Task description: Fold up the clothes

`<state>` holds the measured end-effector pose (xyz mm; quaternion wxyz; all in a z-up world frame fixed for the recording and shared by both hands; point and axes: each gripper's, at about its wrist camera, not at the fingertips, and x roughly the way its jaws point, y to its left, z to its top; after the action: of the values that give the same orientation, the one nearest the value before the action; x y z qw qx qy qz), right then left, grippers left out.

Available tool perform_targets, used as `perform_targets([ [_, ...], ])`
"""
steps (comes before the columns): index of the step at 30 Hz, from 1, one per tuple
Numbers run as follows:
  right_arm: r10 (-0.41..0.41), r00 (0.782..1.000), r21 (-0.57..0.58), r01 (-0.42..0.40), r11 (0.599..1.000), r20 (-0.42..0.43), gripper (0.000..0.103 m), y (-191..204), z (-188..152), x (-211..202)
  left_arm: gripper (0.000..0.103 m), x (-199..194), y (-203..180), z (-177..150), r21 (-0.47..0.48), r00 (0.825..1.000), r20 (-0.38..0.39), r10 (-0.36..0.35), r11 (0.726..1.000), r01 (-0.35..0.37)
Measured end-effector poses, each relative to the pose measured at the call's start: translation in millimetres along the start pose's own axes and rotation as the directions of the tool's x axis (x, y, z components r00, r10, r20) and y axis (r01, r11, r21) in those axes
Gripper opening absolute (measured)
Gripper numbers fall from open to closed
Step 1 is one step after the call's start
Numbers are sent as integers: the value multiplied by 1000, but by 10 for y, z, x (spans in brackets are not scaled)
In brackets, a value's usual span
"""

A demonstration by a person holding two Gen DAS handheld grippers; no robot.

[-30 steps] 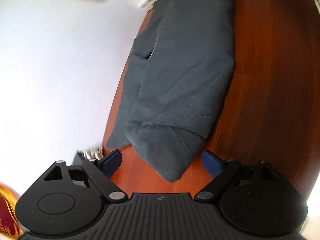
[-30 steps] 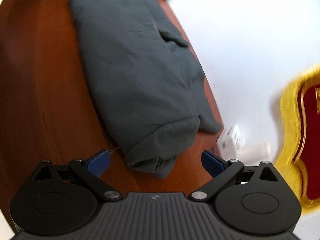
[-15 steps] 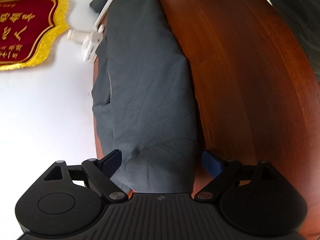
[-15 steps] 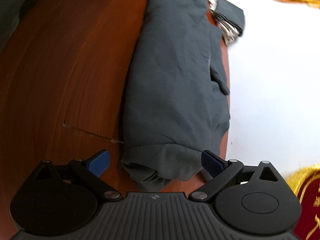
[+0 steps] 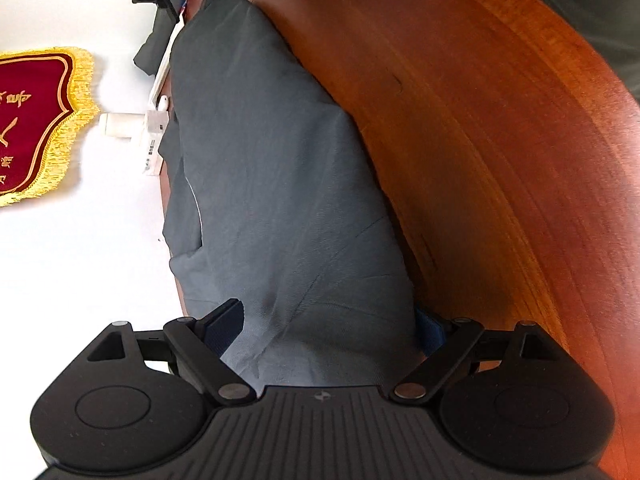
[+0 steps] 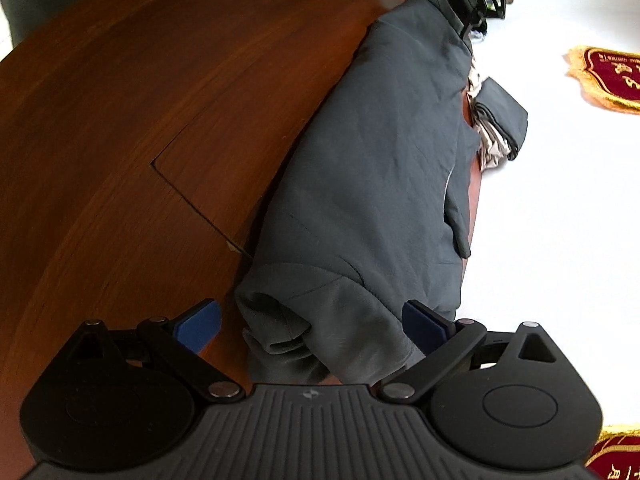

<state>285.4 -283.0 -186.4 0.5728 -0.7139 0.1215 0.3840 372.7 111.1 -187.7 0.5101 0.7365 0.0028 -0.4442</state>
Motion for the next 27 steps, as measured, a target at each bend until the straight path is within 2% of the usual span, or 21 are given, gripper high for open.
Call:
perform_targets([
  [12,-89,994,-78,94,992,71,101,59,-38,207,88,140,-21,29,24,998,24,50,998,-50],
  [24,-11,993,-115,25,993,122,100,-55,-72,246,89,272,25,154,-13,993,57,103,995,-102],
  [25,0,992,-112,13,994,122,99,-53,-80,234,89,237,-21,185,-17,993,58,105,994,-104],
  [27,23,992,-105,-10,994,124,87,-50,-96,208,89,223,-35,210,-25,992,62,107,994,-106],
])
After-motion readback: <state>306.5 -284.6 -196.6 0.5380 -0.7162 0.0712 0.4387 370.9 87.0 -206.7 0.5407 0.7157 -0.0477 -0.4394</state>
